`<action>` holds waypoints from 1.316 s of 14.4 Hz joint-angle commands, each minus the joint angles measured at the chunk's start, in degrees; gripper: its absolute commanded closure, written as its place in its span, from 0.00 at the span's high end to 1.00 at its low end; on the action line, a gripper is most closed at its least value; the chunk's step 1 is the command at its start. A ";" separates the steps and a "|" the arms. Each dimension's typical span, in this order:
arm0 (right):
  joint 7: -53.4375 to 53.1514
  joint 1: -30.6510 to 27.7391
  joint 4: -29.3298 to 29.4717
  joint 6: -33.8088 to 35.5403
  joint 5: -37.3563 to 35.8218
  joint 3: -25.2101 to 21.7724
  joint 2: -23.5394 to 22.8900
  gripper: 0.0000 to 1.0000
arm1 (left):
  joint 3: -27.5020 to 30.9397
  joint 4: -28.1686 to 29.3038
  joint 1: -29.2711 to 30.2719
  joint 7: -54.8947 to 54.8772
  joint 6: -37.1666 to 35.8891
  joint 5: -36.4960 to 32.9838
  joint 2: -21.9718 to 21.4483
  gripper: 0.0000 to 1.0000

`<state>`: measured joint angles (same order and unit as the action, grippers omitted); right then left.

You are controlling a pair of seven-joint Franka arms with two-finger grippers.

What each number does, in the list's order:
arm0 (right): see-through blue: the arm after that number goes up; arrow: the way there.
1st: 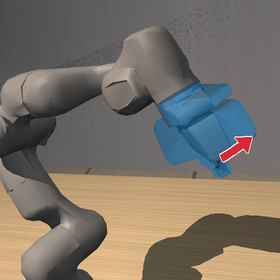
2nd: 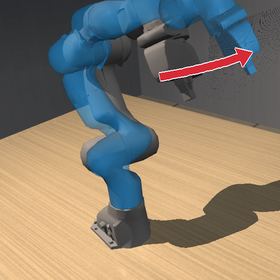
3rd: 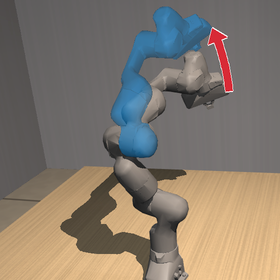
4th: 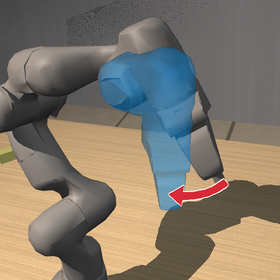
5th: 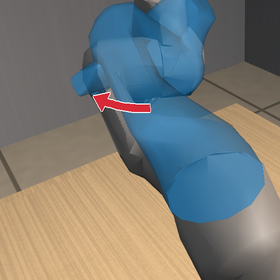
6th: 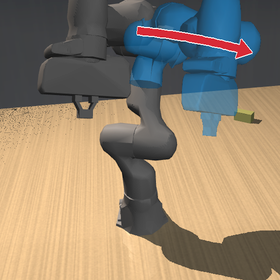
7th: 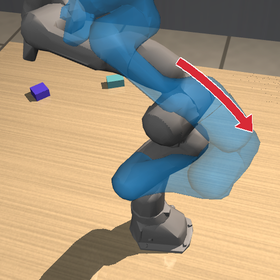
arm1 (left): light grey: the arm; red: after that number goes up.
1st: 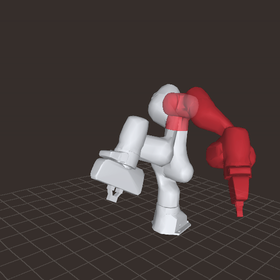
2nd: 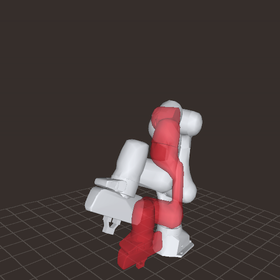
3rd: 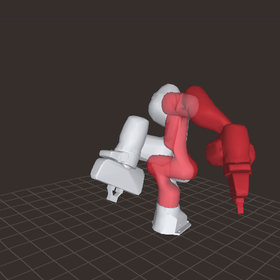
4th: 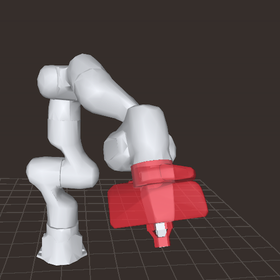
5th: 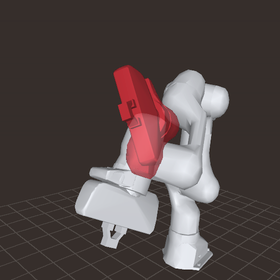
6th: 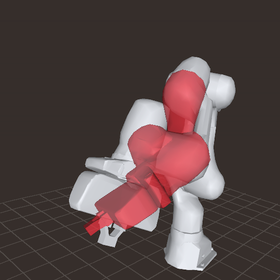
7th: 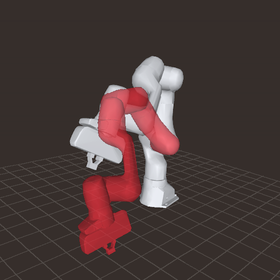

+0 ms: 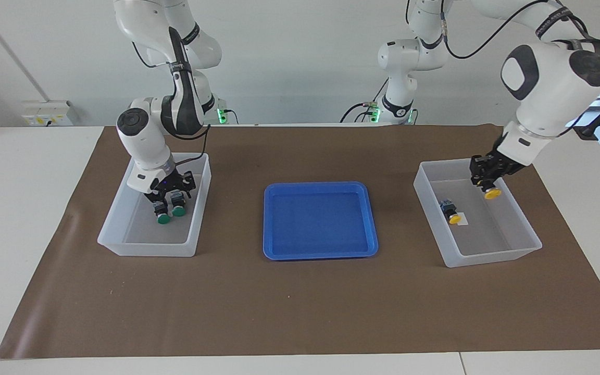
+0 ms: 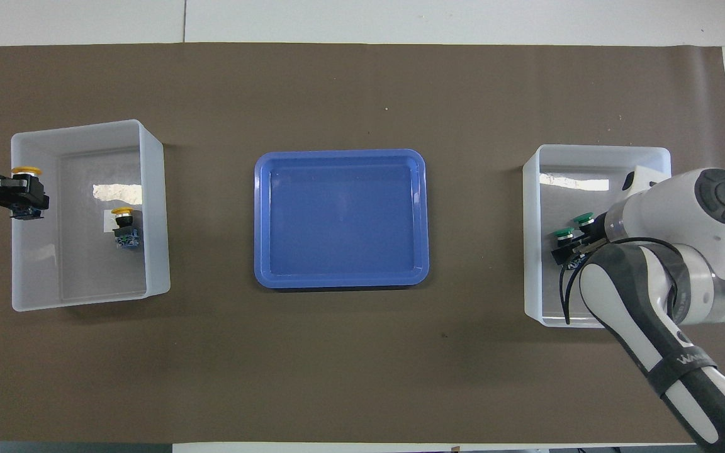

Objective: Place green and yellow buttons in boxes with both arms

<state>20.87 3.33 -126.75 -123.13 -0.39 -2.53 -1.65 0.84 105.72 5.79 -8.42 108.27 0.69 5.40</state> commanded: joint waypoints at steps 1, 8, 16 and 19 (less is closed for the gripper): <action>0.06 -0.44 12.81 14.28 -0.40 0.42 -0.02 1.00 | -0.66 12.46 1.42 -0.46 10.44 -0.43 -2.93 0.00; -3.29 0.36 30.49 34.51 -1.10 1.22 1.91 1.00 | -0.66 24.34 2.30 -0.28 22.84 -0.43 -1.97 0.00; -13.75 -0.43 31.48 39.28 -1.10 0.87 5.78 1.00 | -0.75 26.20 3.18 -0.02 26.82 -0.43 -0.30 0.08; -13.57 -2.18 31.48 39.11 -0.75 0.34 5.60 1.00 | -0.66 25.59 3.18 -0.45 26.38 -0.43 -0.12 1.00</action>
<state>8.02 3.04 -94.27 -84.21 -0.48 -2.29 3.30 0.75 131.00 8.10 -8.57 133.42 0.69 5.45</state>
